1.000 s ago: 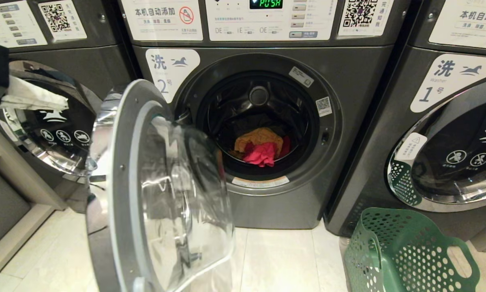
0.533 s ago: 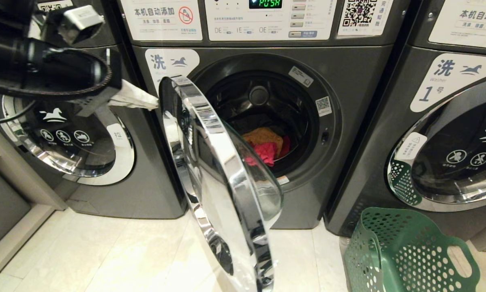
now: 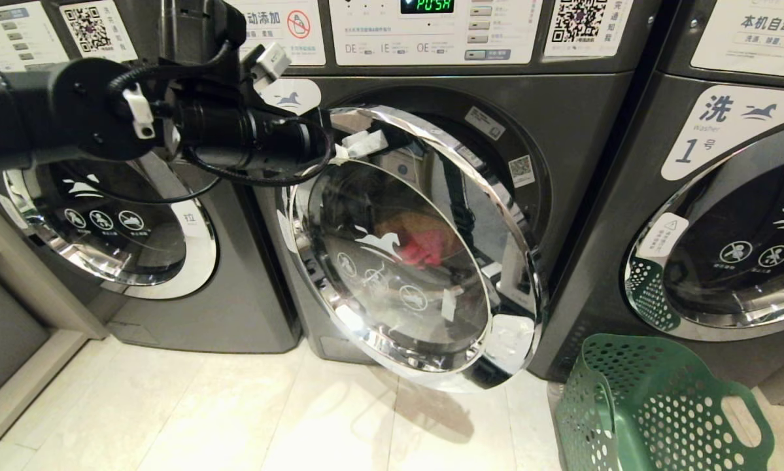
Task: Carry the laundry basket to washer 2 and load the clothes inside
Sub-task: Close the washing machine door with the left hand, then press the washing machine door tightly with the right hand
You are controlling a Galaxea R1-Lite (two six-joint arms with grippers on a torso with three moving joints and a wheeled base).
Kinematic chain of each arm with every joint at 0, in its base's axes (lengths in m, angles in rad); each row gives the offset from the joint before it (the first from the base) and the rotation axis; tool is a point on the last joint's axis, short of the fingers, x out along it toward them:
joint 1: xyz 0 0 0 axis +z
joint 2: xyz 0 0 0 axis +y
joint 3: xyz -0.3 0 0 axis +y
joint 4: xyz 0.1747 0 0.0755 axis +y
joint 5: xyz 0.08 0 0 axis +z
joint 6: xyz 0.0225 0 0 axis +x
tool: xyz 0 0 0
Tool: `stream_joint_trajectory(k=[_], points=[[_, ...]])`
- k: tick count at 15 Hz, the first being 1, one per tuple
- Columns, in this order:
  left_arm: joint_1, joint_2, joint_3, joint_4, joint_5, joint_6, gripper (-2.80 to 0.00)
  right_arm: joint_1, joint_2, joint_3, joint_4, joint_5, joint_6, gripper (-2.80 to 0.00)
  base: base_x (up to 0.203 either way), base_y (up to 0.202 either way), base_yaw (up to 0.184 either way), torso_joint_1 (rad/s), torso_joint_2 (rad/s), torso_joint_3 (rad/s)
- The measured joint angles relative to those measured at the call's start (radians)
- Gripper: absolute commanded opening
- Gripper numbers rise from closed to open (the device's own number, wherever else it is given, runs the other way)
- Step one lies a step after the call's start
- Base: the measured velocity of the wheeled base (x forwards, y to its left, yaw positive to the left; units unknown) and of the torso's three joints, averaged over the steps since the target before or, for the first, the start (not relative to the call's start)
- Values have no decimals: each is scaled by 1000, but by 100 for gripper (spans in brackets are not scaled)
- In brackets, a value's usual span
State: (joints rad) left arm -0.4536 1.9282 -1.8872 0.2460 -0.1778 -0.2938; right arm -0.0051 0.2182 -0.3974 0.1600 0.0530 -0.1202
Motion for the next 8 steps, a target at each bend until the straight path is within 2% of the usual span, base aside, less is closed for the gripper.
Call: stream_joint_trajectory(k=[2,4,6,8], points=[[-2,50,-1,-81,8,0,-280,0,206,-114,-34,39,-1,-280,0,0,0,0,0,0],[-5,89,-1,-140,9,2,-280,3,435,-221,-98,116,-5,-280,0,0,0,0,0,0],[-5,109,-2,-150,11,1,-280,29,671,-311,-175,206,-9,-280,0,0,0,0,0,0],[-5,105,-2,-144,34,2,-280,70,896,-371,-263,261,-11,-280,0,0,0,0,0,0]])
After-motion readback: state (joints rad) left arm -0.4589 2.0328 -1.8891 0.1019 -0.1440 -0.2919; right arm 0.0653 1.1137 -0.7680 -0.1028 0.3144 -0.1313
